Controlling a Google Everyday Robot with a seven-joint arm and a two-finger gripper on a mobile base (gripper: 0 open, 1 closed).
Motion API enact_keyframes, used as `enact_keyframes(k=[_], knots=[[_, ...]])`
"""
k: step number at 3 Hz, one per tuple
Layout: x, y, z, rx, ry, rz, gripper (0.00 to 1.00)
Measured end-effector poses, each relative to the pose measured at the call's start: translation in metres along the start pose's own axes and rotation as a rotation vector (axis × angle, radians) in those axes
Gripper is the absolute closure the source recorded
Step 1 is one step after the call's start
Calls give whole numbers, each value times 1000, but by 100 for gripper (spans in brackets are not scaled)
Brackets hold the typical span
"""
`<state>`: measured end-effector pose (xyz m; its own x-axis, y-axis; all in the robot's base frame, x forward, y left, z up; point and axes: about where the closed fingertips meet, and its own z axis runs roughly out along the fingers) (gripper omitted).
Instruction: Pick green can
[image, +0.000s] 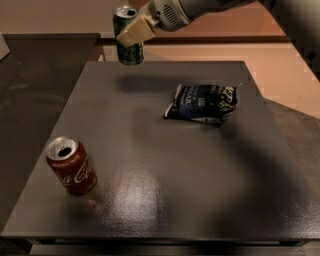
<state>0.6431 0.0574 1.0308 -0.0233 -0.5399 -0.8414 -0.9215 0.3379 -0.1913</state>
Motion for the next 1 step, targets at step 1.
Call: enact_keyframes(k=[1], knots=[[-1, 1, -1, -4, 0, -9, 100]])
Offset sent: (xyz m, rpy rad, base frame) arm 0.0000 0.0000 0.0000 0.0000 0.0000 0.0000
